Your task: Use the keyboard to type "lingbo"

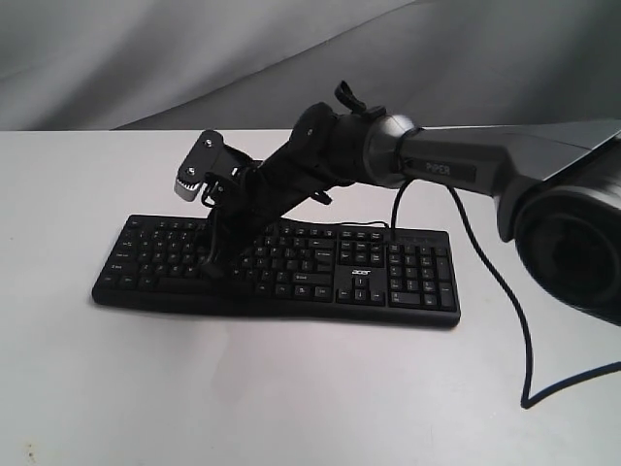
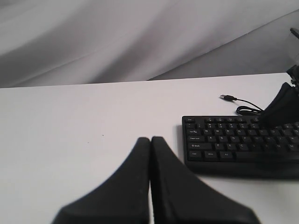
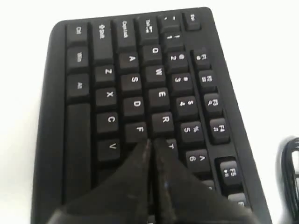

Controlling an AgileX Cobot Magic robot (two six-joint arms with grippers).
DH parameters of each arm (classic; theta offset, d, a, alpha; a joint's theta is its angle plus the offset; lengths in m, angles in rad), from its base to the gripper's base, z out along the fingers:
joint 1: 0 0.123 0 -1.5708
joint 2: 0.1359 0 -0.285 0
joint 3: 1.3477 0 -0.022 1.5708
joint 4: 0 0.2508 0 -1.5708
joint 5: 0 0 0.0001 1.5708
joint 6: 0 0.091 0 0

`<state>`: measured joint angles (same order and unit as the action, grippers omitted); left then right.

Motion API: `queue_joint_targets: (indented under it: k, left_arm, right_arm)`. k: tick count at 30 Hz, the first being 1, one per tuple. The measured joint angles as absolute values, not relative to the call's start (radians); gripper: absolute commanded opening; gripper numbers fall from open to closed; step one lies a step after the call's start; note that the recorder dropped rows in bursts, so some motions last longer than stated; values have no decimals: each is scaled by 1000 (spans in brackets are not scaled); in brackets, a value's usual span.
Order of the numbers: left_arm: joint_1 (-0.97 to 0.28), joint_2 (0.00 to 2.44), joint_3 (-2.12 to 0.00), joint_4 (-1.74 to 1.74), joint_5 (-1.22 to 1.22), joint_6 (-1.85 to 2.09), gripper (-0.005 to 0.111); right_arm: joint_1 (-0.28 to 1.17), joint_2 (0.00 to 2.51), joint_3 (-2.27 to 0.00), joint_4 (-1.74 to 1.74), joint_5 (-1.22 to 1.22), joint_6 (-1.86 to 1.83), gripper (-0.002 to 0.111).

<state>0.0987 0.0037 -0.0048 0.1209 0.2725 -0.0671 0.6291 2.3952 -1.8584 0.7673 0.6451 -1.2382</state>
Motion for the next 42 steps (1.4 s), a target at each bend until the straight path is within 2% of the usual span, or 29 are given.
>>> queue_joint_targets:
  k: [6, 42]
  left_arm:
    - [99, 4, -5, 121, 272, -67, 1]
    - [99, 4, -5, 121, 272, -67, 1]
  right_arm:
    - [638, 2449, -1926, 767, 675, -1229, 0]
    - [640, 2468, -1937, 748, 722, -1199, 0]
